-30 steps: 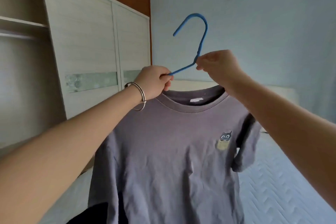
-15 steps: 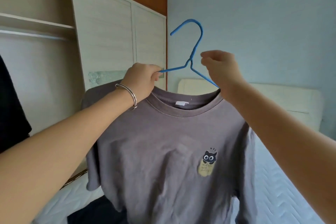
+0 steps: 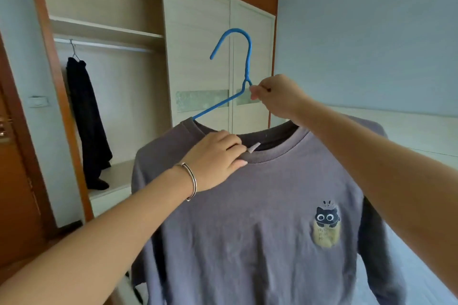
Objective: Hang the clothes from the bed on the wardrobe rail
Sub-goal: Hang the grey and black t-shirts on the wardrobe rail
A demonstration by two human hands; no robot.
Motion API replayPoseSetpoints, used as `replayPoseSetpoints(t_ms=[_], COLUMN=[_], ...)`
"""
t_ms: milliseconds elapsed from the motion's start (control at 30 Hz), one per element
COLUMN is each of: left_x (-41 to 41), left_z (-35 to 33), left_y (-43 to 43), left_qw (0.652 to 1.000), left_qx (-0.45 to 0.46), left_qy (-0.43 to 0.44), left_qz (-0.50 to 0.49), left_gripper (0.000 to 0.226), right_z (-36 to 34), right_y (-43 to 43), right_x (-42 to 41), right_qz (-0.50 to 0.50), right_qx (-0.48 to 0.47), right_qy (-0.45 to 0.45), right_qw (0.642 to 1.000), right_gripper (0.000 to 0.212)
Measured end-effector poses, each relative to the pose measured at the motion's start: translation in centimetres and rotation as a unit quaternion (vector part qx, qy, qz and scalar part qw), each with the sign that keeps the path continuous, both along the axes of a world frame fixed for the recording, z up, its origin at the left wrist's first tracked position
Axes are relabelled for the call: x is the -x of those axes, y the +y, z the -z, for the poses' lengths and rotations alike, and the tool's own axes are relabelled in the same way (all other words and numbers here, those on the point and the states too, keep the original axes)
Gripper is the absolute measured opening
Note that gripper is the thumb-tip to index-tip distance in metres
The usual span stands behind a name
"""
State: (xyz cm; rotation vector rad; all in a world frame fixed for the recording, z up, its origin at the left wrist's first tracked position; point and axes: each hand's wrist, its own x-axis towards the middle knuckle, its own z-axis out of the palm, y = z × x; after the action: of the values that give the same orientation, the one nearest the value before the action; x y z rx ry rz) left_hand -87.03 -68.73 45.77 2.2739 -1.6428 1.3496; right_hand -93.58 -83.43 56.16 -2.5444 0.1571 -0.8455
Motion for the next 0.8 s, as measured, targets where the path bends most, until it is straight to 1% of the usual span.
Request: replayPoseSetpoints(t_ms=[67, 200, 300, 400, 500, 533, 600, 700, 733, 767, 800], left_x=[-0.8, -2.5, -4.3, -6.5, -8.7, -9.5, -10.7, -12.8, -13.6, -14.6, -15.7], left_z=[1.9, 2.8, 2.9, 3.2, 3.7, 3.8, 3.9, 3.7, 3.7, 3.6, 3.2], left_y=[1.7, 6.8, 12.2, 18.5, 23.5, 24.8, 27.1, 31.0, 32.4, 33.8, 35.2], left_qw=[0.998, 0.994, 0.998, 0.999, 0.998, 0.999, 0.998, 0.991, 0.989, 0.986, 0.982], left_qx=[-0.009, 0.063, 0.038, 0.029, 0.032, 0.021, -0.038, -0.101, -0.099, -0.077, -0.033], left_qy=[0.054, 0.095, 0.056, -0.003, -0.022, -0.026, -0.017, 0.016, 0.033, 0.082, 0.132], left_qz=[-0.02, 0.005, -0.006, -0.017, -0.039, -0.042, -0.05, -0.087, -0.104, -0.123, -0.133], left_gripper=[0.034, 0.031, 0.032, 0.027, 0.031, 0.034, 0.036, 0.034, 0.032, 0.031, 0.034], right_z=[-0.2, 0.2, 1.0, 1.2, 0.9, 0.9, 1.1, 1.5, 1.6, 1.6, 1.7], right_y=[2.4, 7.2, 11.7, 16.4, 20.5, 21.9, 24.9, 29.2, 30.6, 32.0, 33.3], right_x=[-1.5, -5.2, -8.9, -12.4, -15.4, -16.5, -18.5, -21.5, -22.5, -23.4, -24.2], right_qz=[-0.012, 0.019, 0.046, 0.062, 0.041, 0.031, 0.02, -0.016, -0.04, -0.065, -0.089], right_qx=[0.021, 0.034, 0.042, 0.034, 0.003, -0.003, -0.003, 0.002, 0.002, 0.0, -0.002], right_qy=[0.001, 0.001, 0.011, 0.012, 0.002, 0.0, -0.003, -0.007, -0.005, -0.004, -0.007], right_qw=[1.0, 0.999, 0.998, 0.997, 0.999, 1.0, 1.0, 1.0, 0.999, 0.998, 0.996], right_gripper=[0.038, 0.043, 0.044, 0.043, 0.043, 0.043, 0.043, 0.042, 0.041, 0.04, 0.038])
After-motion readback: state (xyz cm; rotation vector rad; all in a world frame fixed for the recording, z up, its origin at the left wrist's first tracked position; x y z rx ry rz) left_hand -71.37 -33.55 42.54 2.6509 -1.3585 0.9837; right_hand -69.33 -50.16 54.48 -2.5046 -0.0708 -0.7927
